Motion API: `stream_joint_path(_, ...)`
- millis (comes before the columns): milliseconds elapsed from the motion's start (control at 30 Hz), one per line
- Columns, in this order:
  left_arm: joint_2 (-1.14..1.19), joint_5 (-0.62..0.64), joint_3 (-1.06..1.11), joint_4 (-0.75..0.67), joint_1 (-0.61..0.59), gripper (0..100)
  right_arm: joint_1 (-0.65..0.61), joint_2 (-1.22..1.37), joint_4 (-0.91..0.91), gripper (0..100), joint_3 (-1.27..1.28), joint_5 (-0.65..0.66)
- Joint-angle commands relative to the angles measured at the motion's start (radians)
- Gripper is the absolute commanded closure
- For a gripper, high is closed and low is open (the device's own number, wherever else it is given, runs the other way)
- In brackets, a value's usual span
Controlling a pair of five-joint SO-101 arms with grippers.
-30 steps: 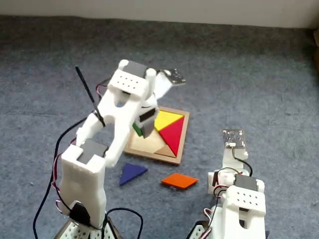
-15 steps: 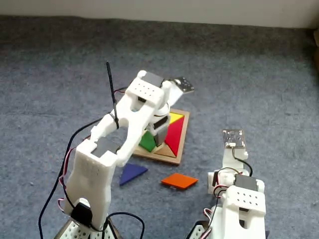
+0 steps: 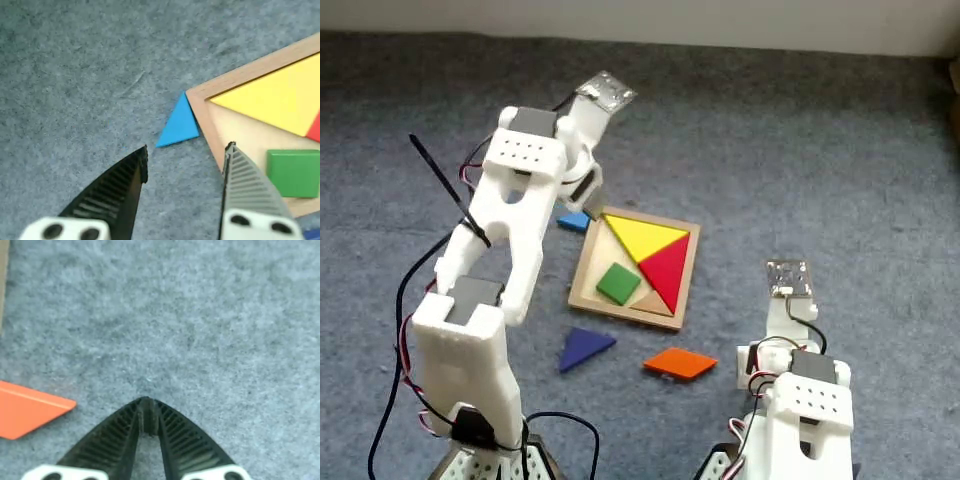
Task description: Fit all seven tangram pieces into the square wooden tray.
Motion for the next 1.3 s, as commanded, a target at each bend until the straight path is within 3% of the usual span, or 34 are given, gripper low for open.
stream_joint_path(0,0.042,-0.074,-0.005,-0.048,-0.041,75,0.021,-0.013,-0.024,99.4,0.001,0.006)
stream_joint_path(433,0.124,-0.149,0.004,-0.203,-0.053,76,0.021,-0.013,-0.024,99.4,0.001,0.006)
stream_joint_path(700,0.245,-0.198,-0.004,-0.199,-0.004,76,0.021,-0.013,-0.024,99.4,0.001,0.006)
stream_joint_path(833,0.285,-0.212,-0.054,-0.196,-0.001,80,0.021,-0.013,-0.024,99.4,0.001,0.006)
stream_joint_path(1100,0.286,-0.210,-0.162,0.046,0.022,79,0.021,-0.013,-0.024,99.4,0.001,0.006)
stream_joint_path(1267,0.289,-0.207,-0.166,0.072,0.022,77,0.021,-0.013,-0.024,99.4,0.001,0.006)
